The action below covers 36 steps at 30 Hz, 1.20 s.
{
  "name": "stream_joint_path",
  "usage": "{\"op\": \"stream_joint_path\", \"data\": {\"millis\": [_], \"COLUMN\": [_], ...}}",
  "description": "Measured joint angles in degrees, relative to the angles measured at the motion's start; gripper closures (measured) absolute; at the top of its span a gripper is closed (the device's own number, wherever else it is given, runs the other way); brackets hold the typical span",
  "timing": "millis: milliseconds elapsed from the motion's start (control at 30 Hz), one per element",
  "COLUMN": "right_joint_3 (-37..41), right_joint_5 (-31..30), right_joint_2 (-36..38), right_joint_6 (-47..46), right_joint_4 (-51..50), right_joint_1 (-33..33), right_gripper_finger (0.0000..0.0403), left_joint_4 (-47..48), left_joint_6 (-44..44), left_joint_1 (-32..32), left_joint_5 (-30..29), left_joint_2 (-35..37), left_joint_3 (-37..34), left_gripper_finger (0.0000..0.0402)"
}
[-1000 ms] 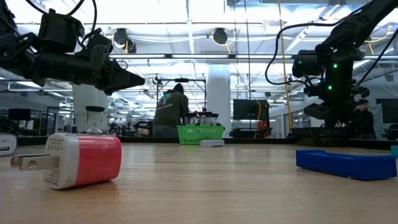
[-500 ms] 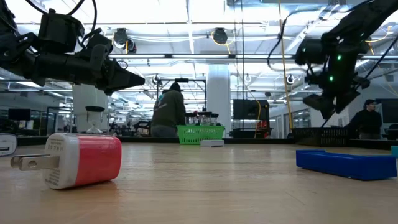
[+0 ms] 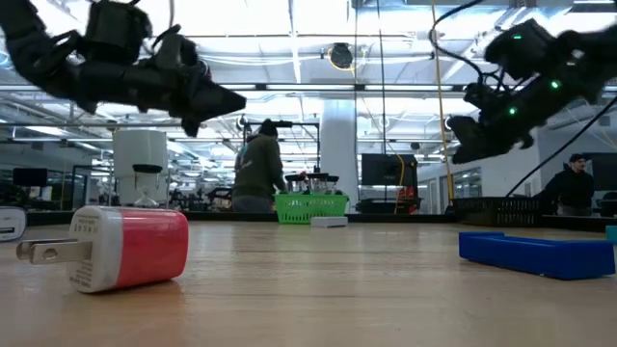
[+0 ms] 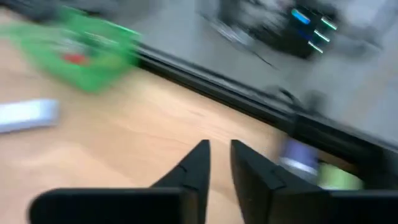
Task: Pick & Place Office items
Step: Put the purple adapter into the black basket
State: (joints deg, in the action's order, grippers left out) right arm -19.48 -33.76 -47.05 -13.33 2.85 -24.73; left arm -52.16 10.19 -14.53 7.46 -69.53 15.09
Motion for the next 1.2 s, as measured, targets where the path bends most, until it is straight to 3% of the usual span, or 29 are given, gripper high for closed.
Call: {"op": "stream_joint_path", "data": {"millis": [67, 200, 367, 500, 700, 900, 1200], "right_joint_3": [4.5, 11.2, 15.9, 16.5, 15.2, 14.5, 14.4], "right_joint_5": [4.4, 12.9, 14.4, 14.4, 14.4, 14.8, 20.8], "right_joint_2": [0.0, 0.0, 0.0, -0.1, 0.0, -0.1, -0.1], "right_joint_6": [4.2, 10.1, 11.3, 12.2, 17.4, 18.7, 17.3], "right_joint_4": [11.5, 32.1, 44.8, 44.9, 47.6, 48.8, 47.0], "right_joint_1": [1.9, 4.8, 6.3, 6.3, 6.2, 6.2, 6.2], "right_gripper_finger": [0.0377, 0.0400, 0.0397, 0.0402, 0.0401, 0.0401, 0.0402], "left_joint_4": [5.9, 18.6, 28.0, 33.0, 38.0, 37.1, 38.2], "left_joint_6": [-1.2, -6.3, -5.3, -1.0, 0.6, 6.5, 9.1], "left_joint_1": [1.4, 5.5, 7.9, 9.8, 12.8, 13.0, 13.7], "left_joint_5": [-1.0, -8.7, -8.8, -10.0, -17.0, -14.1, -18.0], "left_joint_2": [0.0, 0.0, -0.1, -1.0, -2.8, -3.7, -3.5], "left_joint_3": [3.1, 9.3, 15.8, 19.2, 21.2, 21.2, 21.2], "left_gripper_finger": [0.0366, 0.0366, 0.0366, 0.0377, 0.0395, 0.0394, 0.0389]}}
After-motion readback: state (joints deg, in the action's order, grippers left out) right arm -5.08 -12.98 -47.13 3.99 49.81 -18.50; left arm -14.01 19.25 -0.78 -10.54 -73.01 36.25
